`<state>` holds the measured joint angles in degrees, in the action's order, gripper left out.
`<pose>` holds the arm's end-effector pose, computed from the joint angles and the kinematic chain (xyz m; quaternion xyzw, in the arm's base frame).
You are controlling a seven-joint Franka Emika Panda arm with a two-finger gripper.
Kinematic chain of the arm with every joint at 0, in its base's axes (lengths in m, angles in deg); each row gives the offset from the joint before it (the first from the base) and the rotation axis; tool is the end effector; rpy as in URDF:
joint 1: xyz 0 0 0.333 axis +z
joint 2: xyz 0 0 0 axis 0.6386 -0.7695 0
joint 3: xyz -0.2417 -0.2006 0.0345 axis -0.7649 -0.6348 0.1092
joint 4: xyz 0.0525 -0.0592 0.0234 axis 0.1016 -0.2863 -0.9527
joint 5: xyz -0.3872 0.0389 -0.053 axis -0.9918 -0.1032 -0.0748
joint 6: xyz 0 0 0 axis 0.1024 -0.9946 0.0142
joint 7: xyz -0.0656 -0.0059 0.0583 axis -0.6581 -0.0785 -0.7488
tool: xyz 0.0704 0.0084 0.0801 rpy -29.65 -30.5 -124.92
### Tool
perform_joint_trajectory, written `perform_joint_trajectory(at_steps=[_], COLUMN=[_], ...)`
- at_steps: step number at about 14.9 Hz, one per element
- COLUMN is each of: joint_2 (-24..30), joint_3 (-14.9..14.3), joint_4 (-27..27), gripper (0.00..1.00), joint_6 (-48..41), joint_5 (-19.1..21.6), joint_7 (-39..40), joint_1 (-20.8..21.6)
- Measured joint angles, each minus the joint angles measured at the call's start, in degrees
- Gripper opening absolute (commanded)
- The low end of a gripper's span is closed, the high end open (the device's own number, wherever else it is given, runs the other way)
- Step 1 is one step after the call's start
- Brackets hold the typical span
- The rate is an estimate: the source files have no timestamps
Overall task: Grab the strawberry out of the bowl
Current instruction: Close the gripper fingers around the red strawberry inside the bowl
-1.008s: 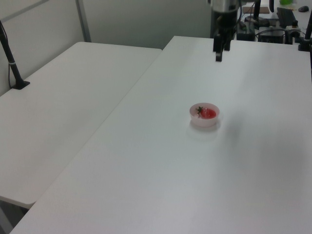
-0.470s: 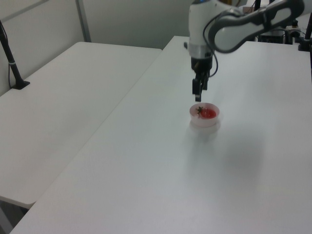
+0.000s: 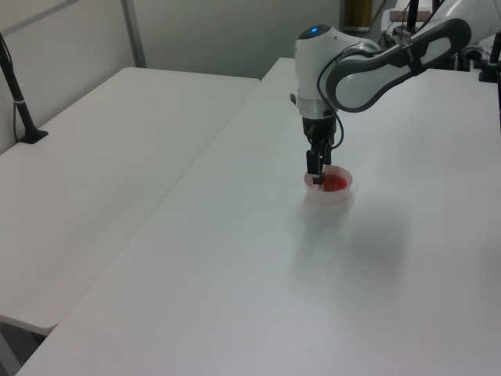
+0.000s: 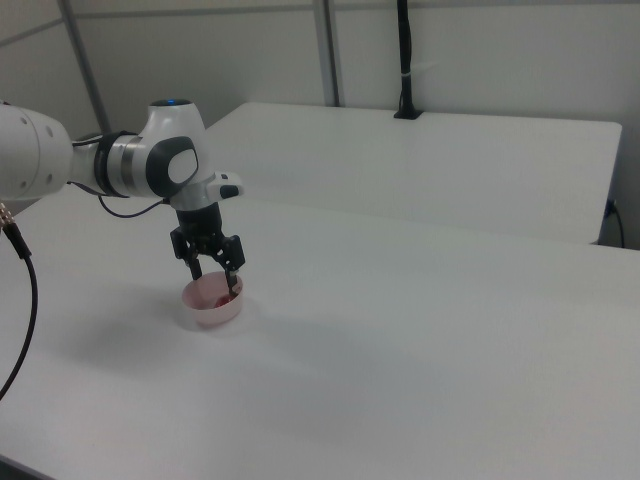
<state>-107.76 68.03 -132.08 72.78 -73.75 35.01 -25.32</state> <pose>0.6477 0.1082 0.3507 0.9989 0.0276 -0.0294 0.0242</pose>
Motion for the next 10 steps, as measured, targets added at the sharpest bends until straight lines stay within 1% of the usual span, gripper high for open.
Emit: perform_joint_trajectory(at_steps=[6,8,10], joint_2=[-1.84,-2.35,-2.85], joint_3=[0.00,0.00,0.00], joint_4=[-1.19,-1.22,-1.23], gripper=[0.88,0.85,0.79], joint_6=[2.63,2.72,2.73], joint_5=[-0.01,-0.29,-1.12], joint_7=[0.00,0.00,0.00], joint_1=[0.04,0.19,0.27])
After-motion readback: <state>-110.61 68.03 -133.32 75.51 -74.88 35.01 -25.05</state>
